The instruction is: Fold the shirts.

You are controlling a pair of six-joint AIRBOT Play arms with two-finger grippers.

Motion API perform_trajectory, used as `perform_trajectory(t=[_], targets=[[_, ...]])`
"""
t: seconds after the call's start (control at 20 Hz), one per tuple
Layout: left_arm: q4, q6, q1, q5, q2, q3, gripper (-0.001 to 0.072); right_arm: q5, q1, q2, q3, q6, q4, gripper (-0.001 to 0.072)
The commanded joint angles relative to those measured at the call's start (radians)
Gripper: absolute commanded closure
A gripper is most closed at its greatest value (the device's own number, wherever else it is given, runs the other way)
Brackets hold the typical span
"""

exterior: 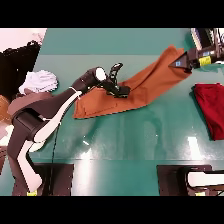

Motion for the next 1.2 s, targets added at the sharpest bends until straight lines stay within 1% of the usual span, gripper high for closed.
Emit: perform_trajectory(t=[0.0,0.25,0.4,0.55,0.7,0.75,0.8,0.9,0.95,1.0,1.1,1.15], targets=[[-0.015,-0.013,-0.011,0.011,-0.034,0.021,0.0684,-0.025,0.09,0.01,0.077,0.04,0.027,0.0697],[-0.005,-0.01,-0.01,0.031,-0.034,0.021,0.0683,-0.092,0.188,0.008,0.097,0.047,0.066,0.0698],[0.032,0.0,0.037,-0.072,-0.012,0.056,0.0684,-0.138,0.244,0.008,0.097,0.043,0.066,0.0697],[0.204,-0.004,0.134,-0.156,0.098,0.066,0.0684,-0.22,0.325,0.006,0.095,0.024,0.065,0.0697],[0.4,0.002,0.275,-0.269,0.251,0.066,0.0683,-0.333,0.457,-0.038,0.095,0.006,0.067,0.0695],[0.441,0.011,0.322,-0.296,0.3,0.066,0.0683,-0.364,0.509,-0.066,0.095,-0.008,0.068,0.0672],[0.467,0.015,0.372,-0.318,0.351,0.066,0.0683,-0.399,0.572,-0.102,0.095,-0.025,0.068,0.055],[0.479,0.016,0.455,-0.327,0.433,0.066,0.0683,-0.481,0.69,-0.172,0.096,-0.103,0.069,0.0399],[0.479,0.016,0.485,-0.326,0.464,0.066,0.0683,-0.512,0.737,-0.199,0.096,-0.127,0.067,0.0238],[0.478,0.015,0.512,-0.327,0.491,0.066,0.0683,-0.519,0.773,-0.22,0.096,-0.143,0.068,0.0174],[0.478,0.015,0.541,-0.337,0.52,0.066,0.0683,-0.472,0.794,-0.231,0.096,-0.146,0.057,0.0179],[0.478,0.019,0.542,-0.347,0.523,0.066,0.0683,-0.433,0.783,-0.223,0.095,-0.145,0.024,0.0202]])
